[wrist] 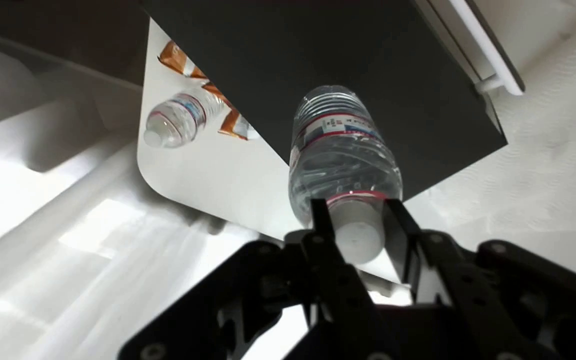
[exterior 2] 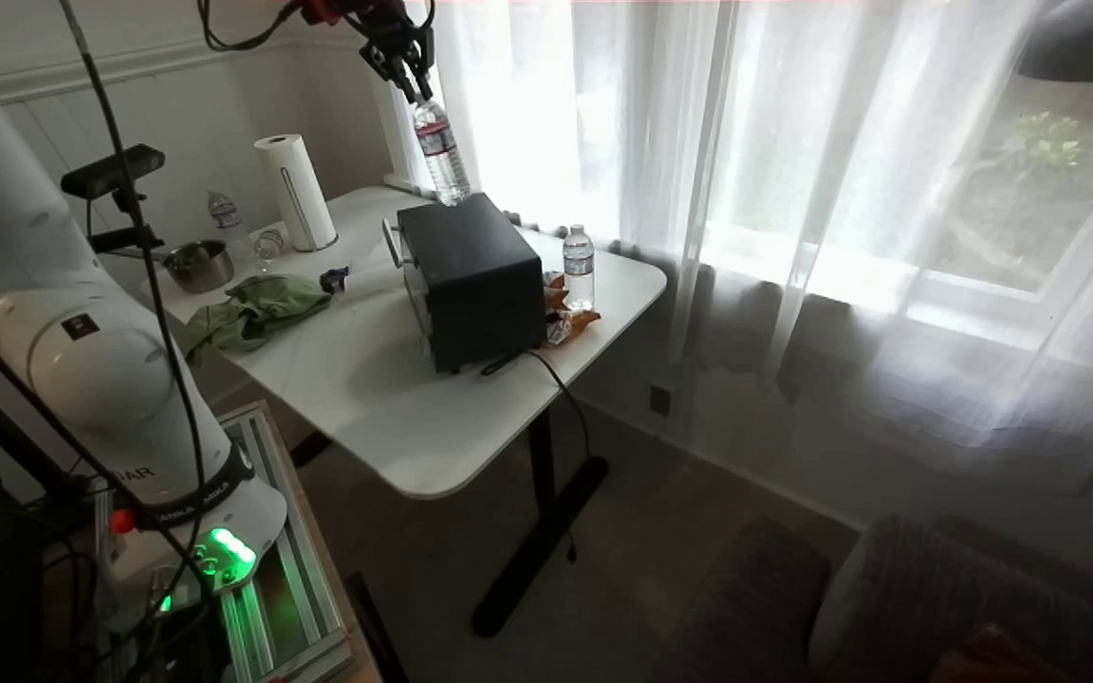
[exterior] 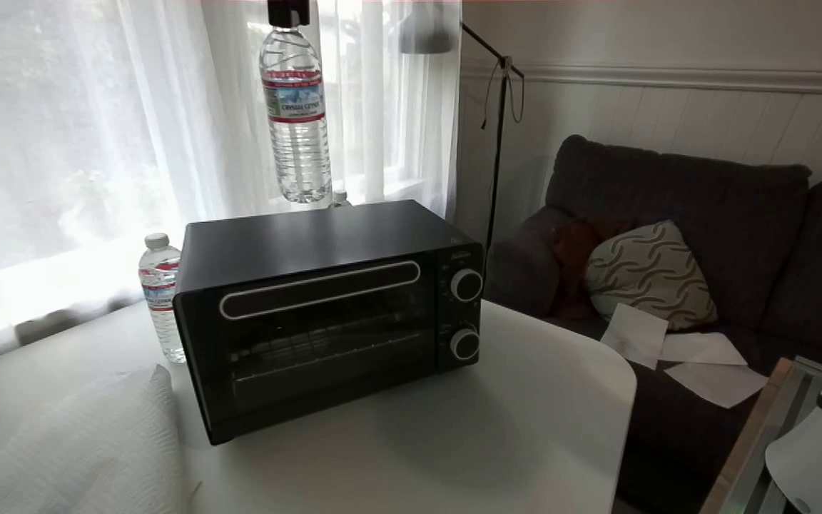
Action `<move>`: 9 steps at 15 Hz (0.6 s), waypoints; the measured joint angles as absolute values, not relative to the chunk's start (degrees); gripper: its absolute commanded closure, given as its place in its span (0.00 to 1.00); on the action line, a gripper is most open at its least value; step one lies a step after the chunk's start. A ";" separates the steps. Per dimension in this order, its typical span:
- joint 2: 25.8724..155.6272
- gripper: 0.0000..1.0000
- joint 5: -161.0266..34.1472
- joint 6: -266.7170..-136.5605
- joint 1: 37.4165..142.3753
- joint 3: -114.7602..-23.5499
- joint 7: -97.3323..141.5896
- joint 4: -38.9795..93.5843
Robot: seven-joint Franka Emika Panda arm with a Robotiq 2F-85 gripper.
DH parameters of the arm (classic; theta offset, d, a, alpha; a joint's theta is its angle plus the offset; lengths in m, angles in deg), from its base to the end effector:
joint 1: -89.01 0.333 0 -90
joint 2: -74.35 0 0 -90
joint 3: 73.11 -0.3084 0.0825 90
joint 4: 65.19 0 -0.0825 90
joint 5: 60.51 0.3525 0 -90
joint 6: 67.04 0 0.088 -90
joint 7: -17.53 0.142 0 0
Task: Put the bottle of water on the table
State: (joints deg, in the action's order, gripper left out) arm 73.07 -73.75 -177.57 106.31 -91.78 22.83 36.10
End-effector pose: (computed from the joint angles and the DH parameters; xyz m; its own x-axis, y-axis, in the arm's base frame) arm 0.4582 0.3054 0.5418 0.7992 0.5694 0.1924 0.5316 -0.8191 0.2156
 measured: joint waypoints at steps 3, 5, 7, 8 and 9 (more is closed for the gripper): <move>74.68 0.92 -71.58 -178.90 107.40 -92.51 15.85 33.58; 75.64 0.92 -69.44 -179.65 107.82 -92.72 10.39 32.72; 76.28 0.69 -66.80 -179.81 108.14 -92.96 4.58 32.42; 76.51 0.69 -66.43 -179.75 108.23 -93.02 4.08 32.48; 76.79 0.69 -66.56 -179.75 108.23 -93.00 4.29 32.55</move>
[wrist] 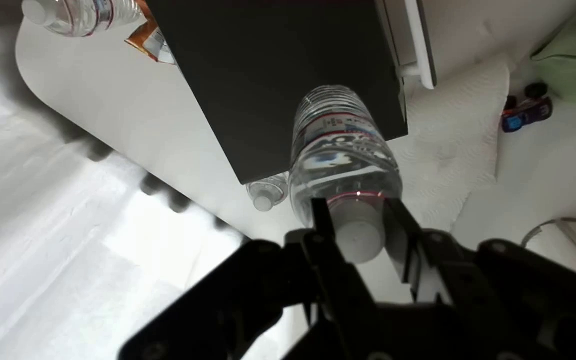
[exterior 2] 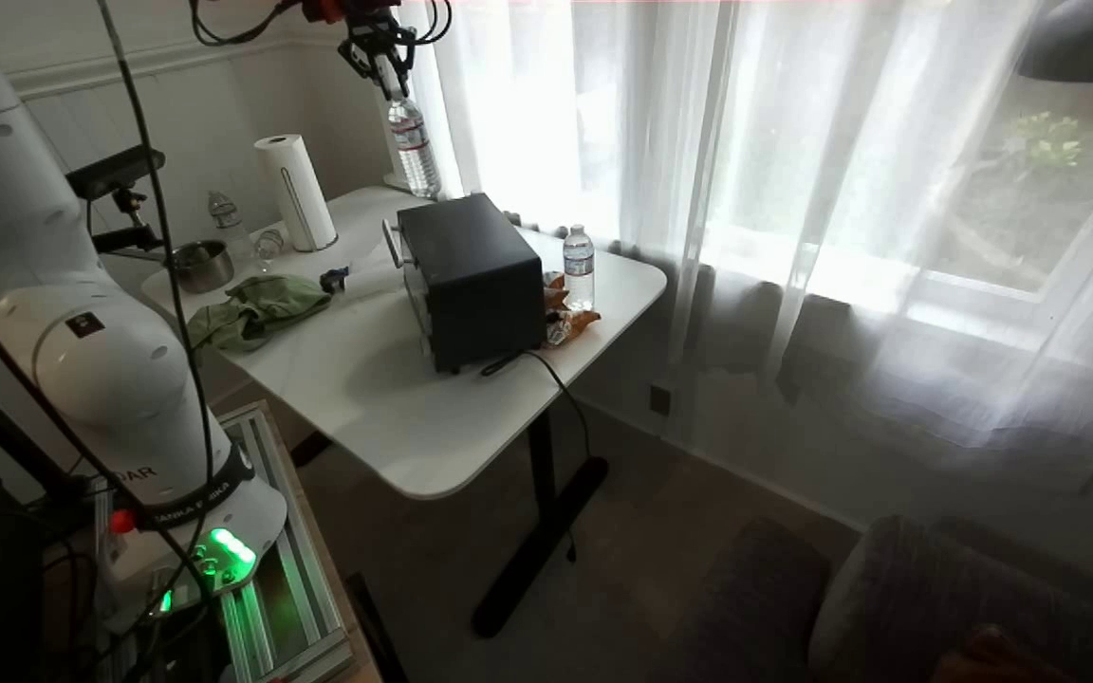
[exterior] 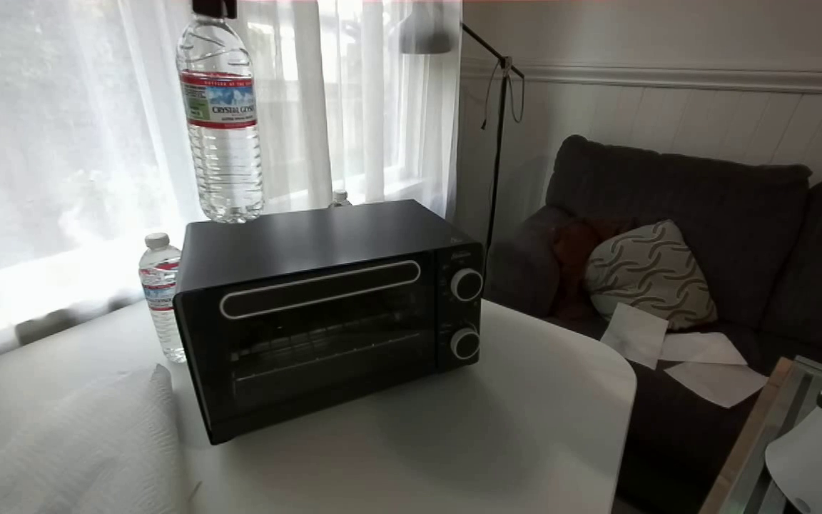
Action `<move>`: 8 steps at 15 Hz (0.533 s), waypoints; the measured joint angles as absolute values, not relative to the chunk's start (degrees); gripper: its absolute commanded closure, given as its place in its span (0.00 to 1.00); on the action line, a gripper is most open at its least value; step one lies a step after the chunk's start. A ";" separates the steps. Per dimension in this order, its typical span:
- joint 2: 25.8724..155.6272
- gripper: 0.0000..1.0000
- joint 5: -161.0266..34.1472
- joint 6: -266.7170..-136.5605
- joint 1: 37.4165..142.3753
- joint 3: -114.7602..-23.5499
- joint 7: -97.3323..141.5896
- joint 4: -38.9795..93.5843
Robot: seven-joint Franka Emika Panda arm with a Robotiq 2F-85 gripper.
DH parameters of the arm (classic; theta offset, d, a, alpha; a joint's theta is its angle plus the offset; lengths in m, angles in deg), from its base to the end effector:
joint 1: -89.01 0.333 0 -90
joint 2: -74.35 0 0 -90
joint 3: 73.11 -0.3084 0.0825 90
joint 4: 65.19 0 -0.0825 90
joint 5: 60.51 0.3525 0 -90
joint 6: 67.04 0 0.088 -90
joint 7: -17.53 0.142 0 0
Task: Put the bottle of water on the table
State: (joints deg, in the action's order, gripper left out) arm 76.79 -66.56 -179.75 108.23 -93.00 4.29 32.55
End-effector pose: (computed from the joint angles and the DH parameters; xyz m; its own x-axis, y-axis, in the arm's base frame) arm 0.4533 0.3513 0.5388 0.5667 0.8014 0.1916 0.7931 -0.5935 0.1369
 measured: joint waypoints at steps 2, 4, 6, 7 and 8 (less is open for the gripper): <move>77.26 0.69 -66.57 -179.75 108.15 -92.91 4.31 32.57; 77.36 0.69 -66.57 -179.75 108.13 -92.87 4.32 32.56; 77.36 0.92 -66.57 -179.75 108.14 -92.88 4.32 32.56; 77.46 0.92 -66.57 -179.73 108.14 -92.88 4.32 32.60; 77.72 0.92 -66.57 -179.78 108.14 -92.88 4.10 32.63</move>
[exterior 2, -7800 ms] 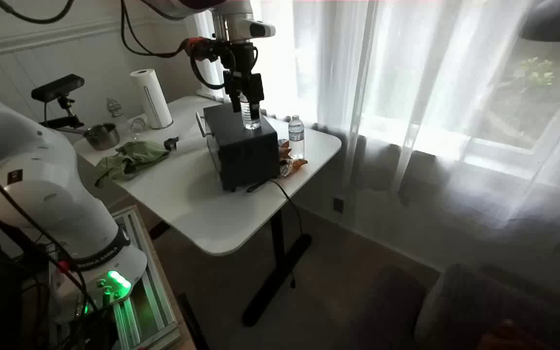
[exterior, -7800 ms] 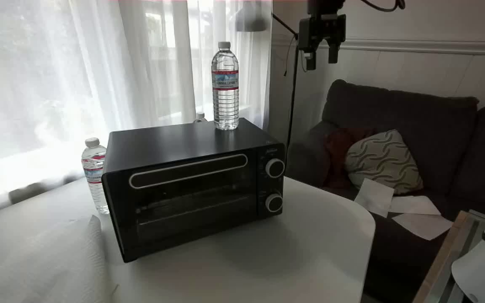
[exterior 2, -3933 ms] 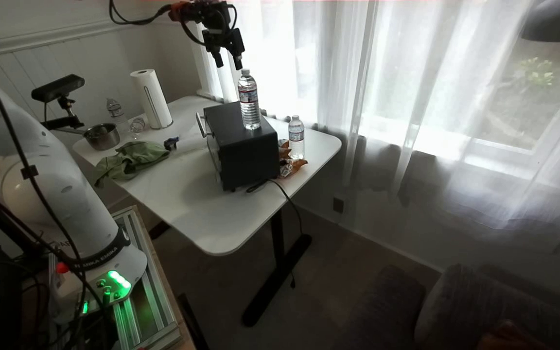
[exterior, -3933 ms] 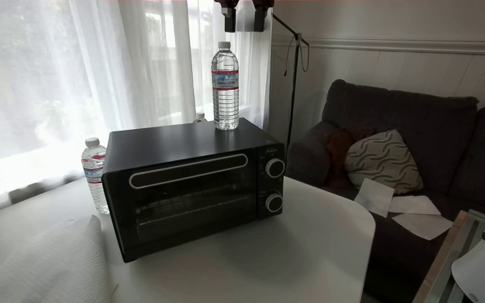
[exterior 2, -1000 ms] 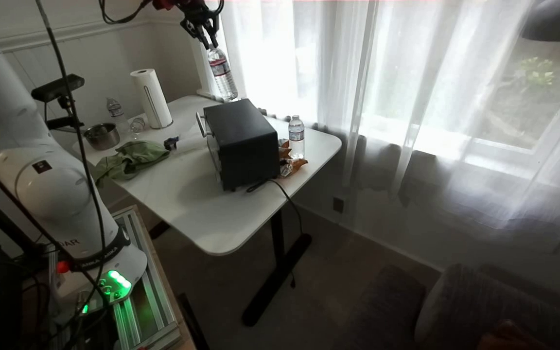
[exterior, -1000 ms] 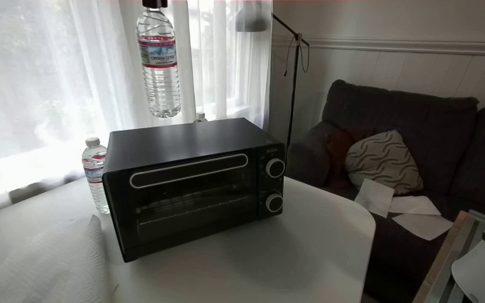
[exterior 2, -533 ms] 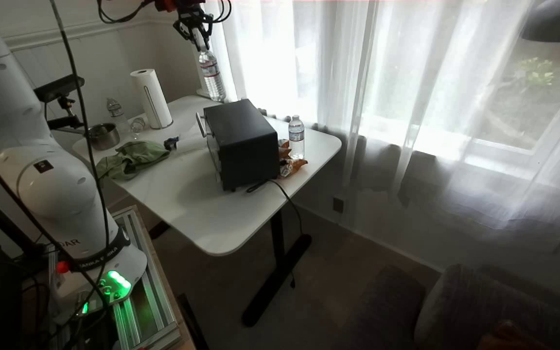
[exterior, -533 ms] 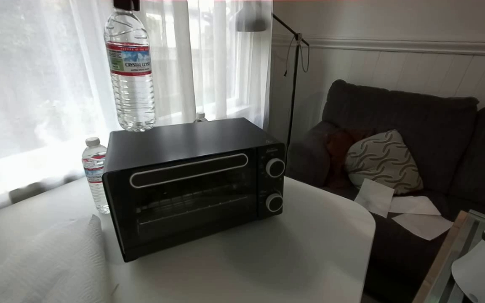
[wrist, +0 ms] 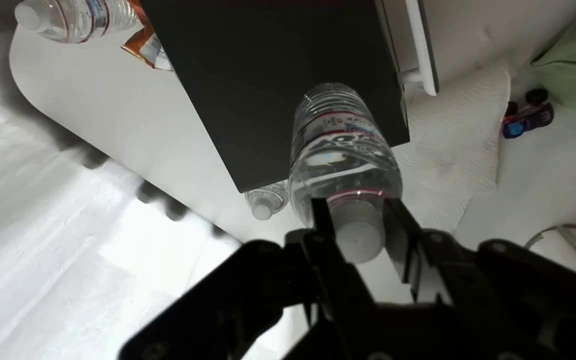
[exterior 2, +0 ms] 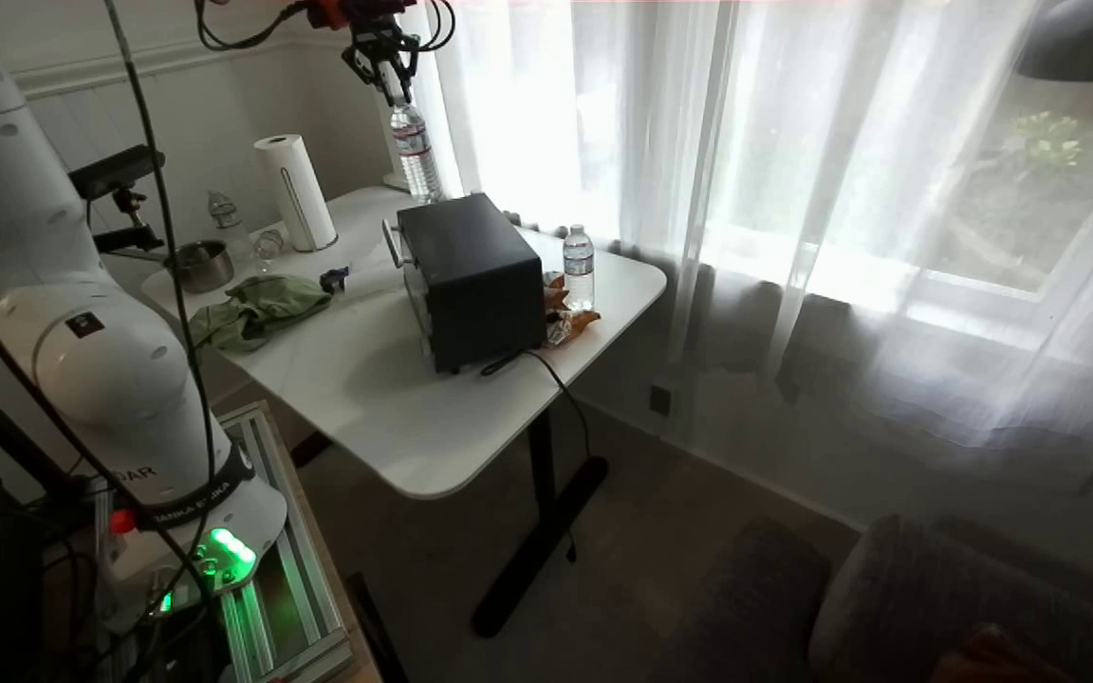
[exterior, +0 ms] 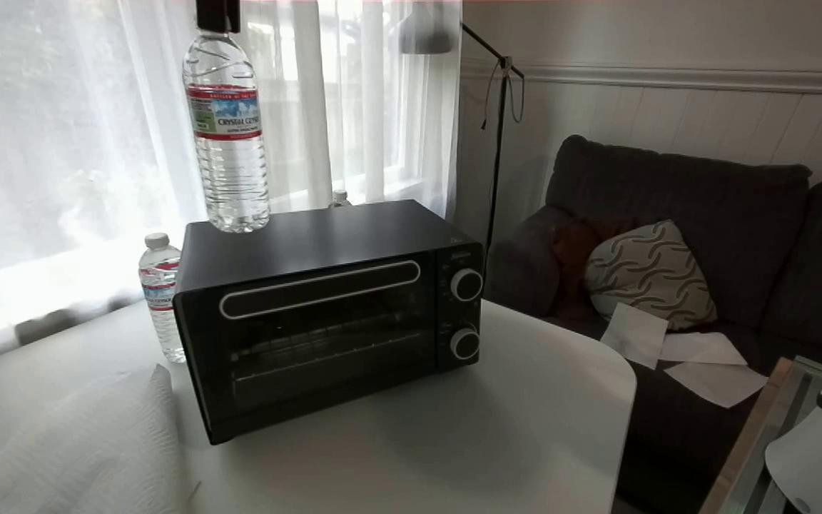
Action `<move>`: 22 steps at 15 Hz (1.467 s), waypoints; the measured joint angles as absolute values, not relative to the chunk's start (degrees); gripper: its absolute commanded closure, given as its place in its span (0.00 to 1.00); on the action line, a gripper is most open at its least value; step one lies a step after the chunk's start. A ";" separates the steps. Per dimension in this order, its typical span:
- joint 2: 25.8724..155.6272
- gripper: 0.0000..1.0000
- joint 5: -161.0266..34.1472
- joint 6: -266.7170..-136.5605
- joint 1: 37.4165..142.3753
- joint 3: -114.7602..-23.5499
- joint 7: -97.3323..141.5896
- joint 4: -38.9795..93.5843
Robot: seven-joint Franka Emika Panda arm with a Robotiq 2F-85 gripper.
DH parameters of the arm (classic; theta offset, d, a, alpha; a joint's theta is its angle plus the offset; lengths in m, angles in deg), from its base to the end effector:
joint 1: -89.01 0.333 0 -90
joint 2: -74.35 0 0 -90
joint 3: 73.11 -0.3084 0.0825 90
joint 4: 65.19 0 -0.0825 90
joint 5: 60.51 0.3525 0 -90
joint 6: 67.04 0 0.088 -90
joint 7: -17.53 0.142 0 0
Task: Put the bottle of water on the table
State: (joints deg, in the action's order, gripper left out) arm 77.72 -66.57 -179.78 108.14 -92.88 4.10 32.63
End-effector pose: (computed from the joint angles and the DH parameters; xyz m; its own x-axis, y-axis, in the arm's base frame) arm 0.4576 0.3507 0.5293 0.5698 0.8024 0.1773 0.7950 -0.5929 0.1285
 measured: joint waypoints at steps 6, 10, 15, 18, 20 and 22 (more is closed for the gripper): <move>84.69 0.92 -69.22 -181.20 111.19 -95.10 -4.44 27.66; 90.48 0.92 -72.49 -183.57 114.27 -96.22 -10.30 22.24; 98.31 0.92 -72.56 -184.28 115.80 -96.76 -18.85 15.81; 103.80 0.92 -72.56 -183.87 116.43 -96.75 -23.96 12.64; 107.27 0.92 -72.57 -183.26 117.06 -96.62 -26.81 10.85; 110.33 0.92 -72.58 -182.49 117.86 -96.32 -28.72 9.30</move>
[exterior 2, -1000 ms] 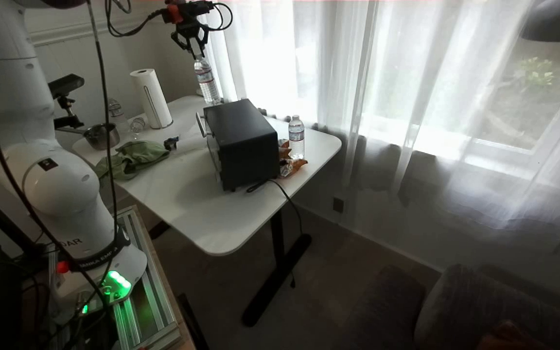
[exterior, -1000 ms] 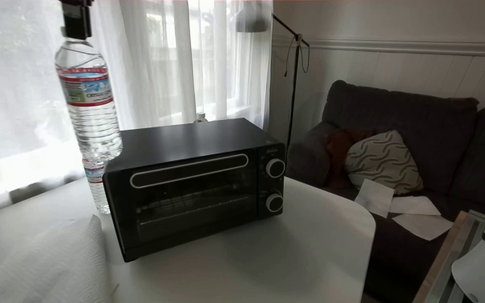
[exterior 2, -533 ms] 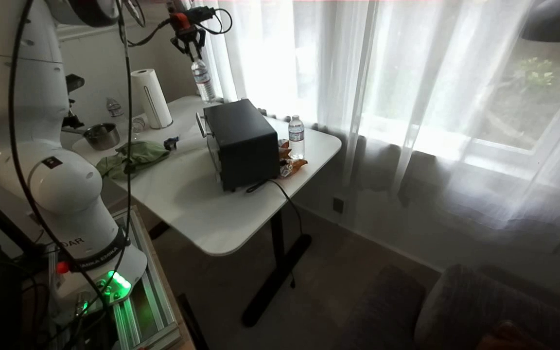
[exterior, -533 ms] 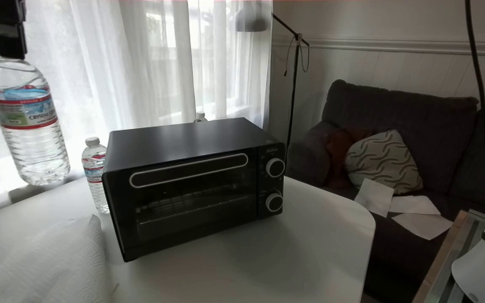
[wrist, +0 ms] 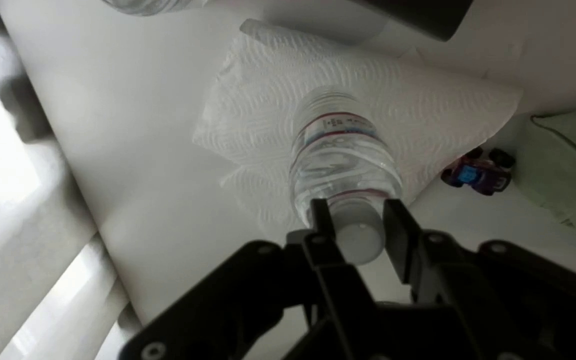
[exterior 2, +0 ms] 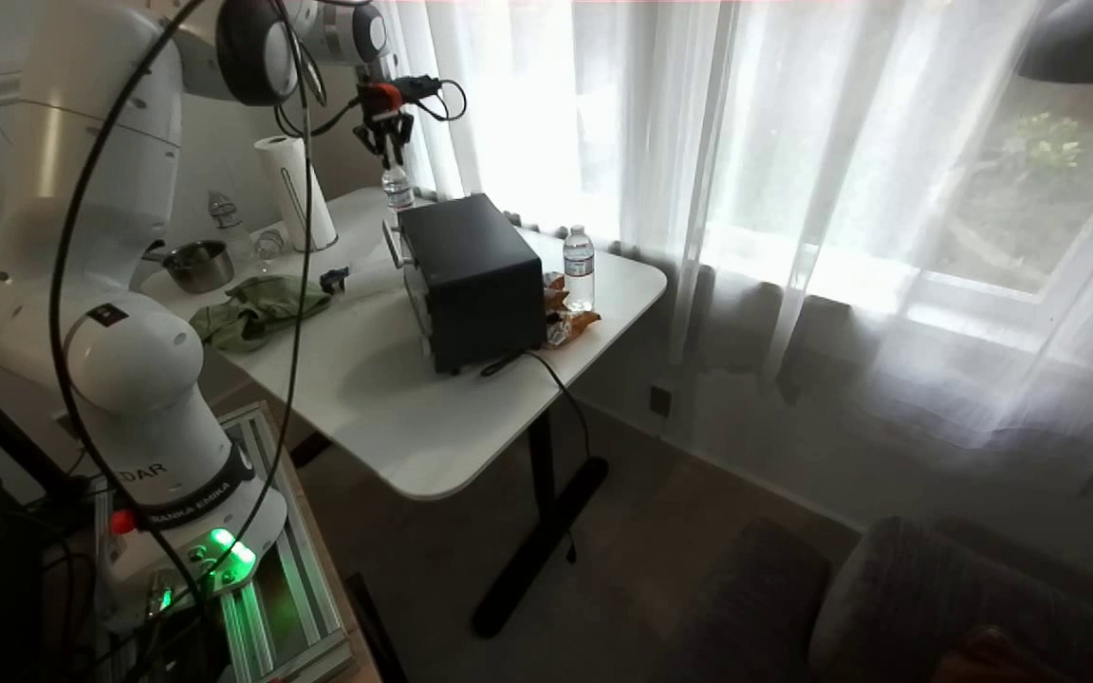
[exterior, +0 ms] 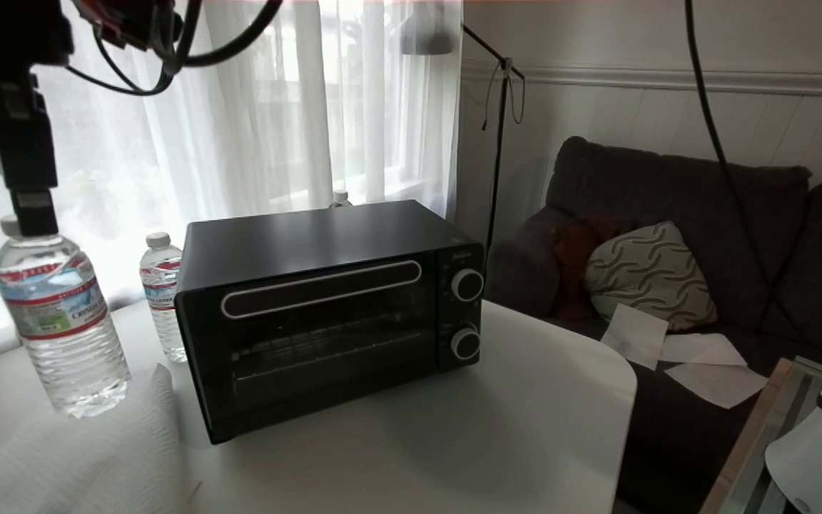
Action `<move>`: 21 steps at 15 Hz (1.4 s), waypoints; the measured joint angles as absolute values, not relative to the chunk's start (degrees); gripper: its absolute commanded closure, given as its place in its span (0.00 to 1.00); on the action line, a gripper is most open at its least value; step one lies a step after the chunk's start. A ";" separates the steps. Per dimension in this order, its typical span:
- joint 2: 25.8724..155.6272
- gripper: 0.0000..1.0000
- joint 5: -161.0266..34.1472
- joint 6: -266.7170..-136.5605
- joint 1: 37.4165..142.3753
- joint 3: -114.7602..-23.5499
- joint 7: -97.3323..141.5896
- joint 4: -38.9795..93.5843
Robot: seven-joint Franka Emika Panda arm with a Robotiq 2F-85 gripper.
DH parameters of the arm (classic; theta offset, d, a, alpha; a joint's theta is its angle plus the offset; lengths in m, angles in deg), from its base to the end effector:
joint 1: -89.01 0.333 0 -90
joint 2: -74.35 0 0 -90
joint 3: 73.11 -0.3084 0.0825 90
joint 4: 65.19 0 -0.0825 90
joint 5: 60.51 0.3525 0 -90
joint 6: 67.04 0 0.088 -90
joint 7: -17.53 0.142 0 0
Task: Put the bottle of water on the table
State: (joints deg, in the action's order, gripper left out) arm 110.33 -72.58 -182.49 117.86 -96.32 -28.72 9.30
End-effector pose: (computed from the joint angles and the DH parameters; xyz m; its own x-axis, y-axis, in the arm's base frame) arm 0.4952 0.5045 0.3784 -0.1401 0.9832 0.1171 0.9885 0.1320 0.0744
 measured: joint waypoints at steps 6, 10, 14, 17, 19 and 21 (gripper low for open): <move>116.43 0.92 -74.09 -179.59 119.74 -94.43 -32.45 4.77; 118.43 0.92 -74.85 -179.48 120.31 -93.14 -33.91 1.94; 119.87 0.92 -74.85 -179.48 120.36 -92.85 -35.14 0.40; 120.64 0.44 -74.85 -179.48 120.36 -92.75 -35.77 0.11; 120.94 0.37 -74.84 -179.47 120.36 -92.74 -36.11 0.05; 120.95 0.24 -74.84 -178.91 120.50 -92.74 -36.51 -0.96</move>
